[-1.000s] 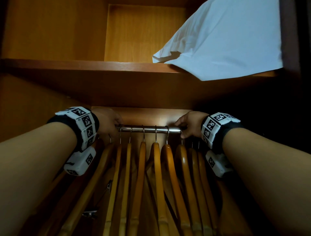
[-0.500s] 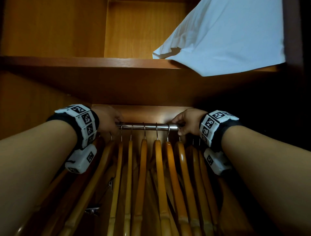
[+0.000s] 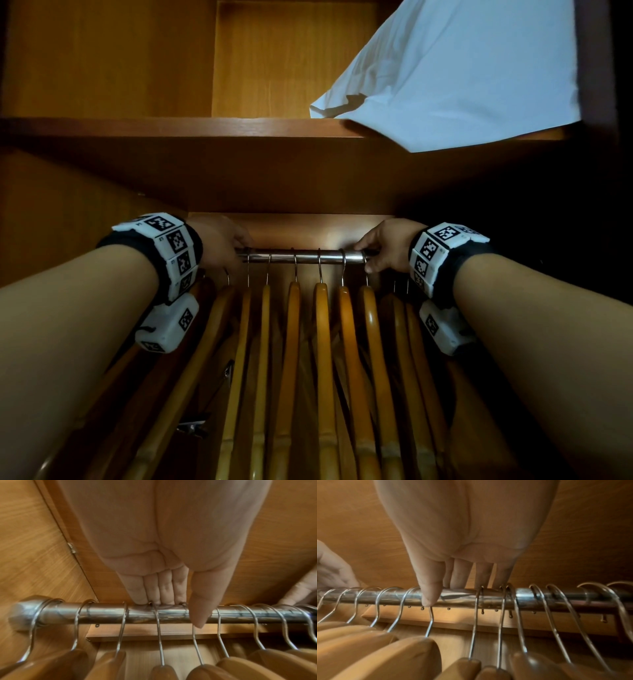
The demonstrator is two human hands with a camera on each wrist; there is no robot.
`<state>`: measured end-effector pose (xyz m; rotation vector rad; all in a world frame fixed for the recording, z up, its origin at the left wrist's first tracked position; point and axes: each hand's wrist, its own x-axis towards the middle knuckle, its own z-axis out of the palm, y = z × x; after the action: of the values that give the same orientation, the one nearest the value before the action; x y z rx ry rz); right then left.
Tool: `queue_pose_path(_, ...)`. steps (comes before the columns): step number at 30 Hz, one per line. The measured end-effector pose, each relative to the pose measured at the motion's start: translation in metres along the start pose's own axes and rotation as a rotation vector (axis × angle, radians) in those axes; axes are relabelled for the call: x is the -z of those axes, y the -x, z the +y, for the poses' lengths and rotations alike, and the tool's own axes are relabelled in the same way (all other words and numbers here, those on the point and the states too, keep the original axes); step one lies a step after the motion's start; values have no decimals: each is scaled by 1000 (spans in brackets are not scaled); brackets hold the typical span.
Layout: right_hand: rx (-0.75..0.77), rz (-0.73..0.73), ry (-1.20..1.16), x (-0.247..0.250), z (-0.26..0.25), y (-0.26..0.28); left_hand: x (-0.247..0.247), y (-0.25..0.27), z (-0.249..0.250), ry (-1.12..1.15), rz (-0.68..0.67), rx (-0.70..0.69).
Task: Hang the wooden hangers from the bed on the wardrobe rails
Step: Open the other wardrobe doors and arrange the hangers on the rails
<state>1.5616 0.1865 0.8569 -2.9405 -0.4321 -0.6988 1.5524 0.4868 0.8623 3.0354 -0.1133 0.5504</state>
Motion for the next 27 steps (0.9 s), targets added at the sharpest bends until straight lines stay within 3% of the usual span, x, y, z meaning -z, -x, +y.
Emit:
queue_pose_path(7, -36, 4, 2, 3, 0, 3, 0, 2, -1, 40, -5, -9)
queue_pose_path(10, -87, -7, -137, 5, 8, 0, 0, 2, -2, 45, 17, -21)
queue_pose_path(14, -210, 294, -340, 23, 22, -3, -1, -1, -3, 70, 5, -21)
queue_pose_path(16, -290, 332, -312, 27, 32, -4, -2, -2, -2, 77, 2, -16)
queue_pose_path(19, -337, 210, -285, 16, 40, -6, -2, -2, -2, 70, 2, -6)
queue_pose_path(23, -321, -23, -29, 5, 37, -5, -2, -3, -2, 92, -3, -9)
queue_pose_path(27, -272, -90, 238, 12, 35, 1, -3, -3, -1, 97, 5, -2)
